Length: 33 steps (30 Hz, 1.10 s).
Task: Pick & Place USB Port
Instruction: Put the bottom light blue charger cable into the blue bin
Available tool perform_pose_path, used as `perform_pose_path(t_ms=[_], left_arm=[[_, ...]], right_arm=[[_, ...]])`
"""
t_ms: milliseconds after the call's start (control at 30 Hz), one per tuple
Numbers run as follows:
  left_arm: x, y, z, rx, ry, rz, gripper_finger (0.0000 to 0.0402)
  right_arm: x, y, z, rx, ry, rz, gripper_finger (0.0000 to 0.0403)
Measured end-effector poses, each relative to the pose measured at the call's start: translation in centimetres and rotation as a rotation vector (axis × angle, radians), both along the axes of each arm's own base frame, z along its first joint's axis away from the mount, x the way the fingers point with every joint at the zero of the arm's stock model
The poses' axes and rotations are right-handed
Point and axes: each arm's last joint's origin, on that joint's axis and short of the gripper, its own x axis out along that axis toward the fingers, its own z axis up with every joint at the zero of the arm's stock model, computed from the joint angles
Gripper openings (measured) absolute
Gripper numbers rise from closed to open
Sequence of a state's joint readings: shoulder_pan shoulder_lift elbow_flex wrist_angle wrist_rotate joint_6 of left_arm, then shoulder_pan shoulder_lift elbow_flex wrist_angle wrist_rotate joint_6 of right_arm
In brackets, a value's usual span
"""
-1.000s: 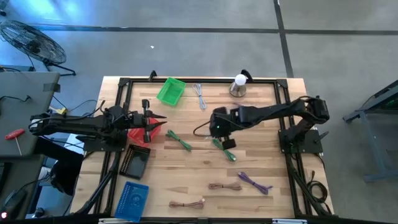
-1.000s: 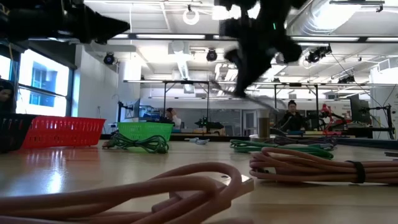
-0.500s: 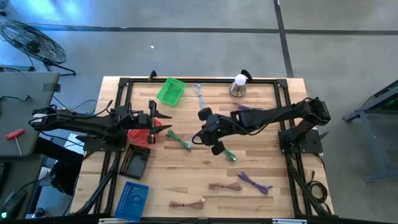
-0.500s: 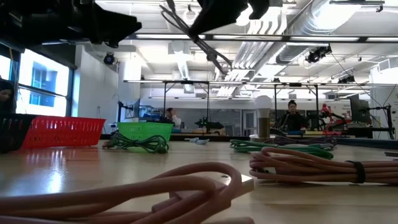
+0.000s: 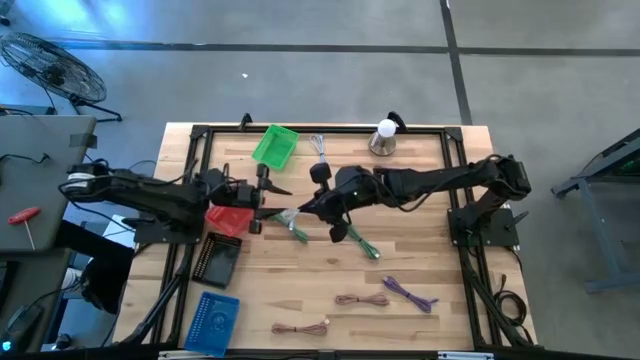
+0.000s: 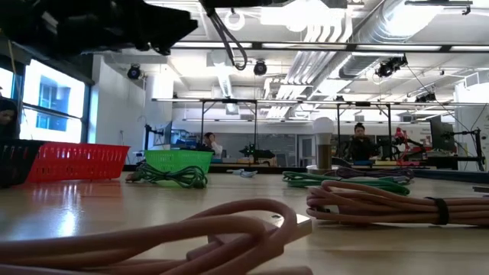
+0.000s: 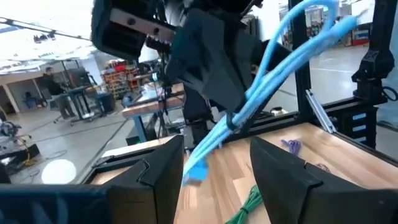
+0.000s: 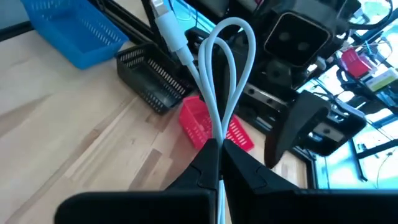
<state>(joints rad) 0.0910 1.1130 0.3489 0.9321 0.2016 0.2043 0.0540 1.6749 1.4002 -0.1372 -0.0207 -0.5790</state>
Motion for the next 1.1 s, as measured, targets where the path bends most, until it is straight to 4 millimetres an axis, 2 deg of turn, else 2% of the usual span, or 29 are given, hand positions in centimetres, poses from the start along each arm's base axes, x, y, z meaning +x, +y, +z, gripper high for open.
perform_pose_path(t_ms=[167, 367, 667, 967, 1100], left_arm=[[1.8, 0.2, 1.0, 0.002, -0.003, -0.004, 0.0174], [3.1, 0.0, 1.6, 0.013, 0.008, -0.09, 0.0174], [3.2, -0.1, 1.1, 0.008, 0.074, -0.15, 0.0174], [3.2, -0.1, 0.9, 0.007, 0.094, -0.161, 0.0174], [3.2, -0.2, 0.8, 0.007, 0.097, -0.162, 0.0174]], right_arm=[[0.0, 0.0, 0.0, 0.022, 0.003, 0.003, 0.0], [-0.1, 0.1, -0.1, 0.026, 0.014, 0.01, 0.0], [-0.3, 0.4, -0.6, 0.02, 0.067, 0.012, 0.0], [-0.6, -0.2, -1.0, -0.087, 0.113, -0.183, 0.0], [-0.6, -0.1, -1.1, -0.085, 0.121, -0.177, 0.0]])
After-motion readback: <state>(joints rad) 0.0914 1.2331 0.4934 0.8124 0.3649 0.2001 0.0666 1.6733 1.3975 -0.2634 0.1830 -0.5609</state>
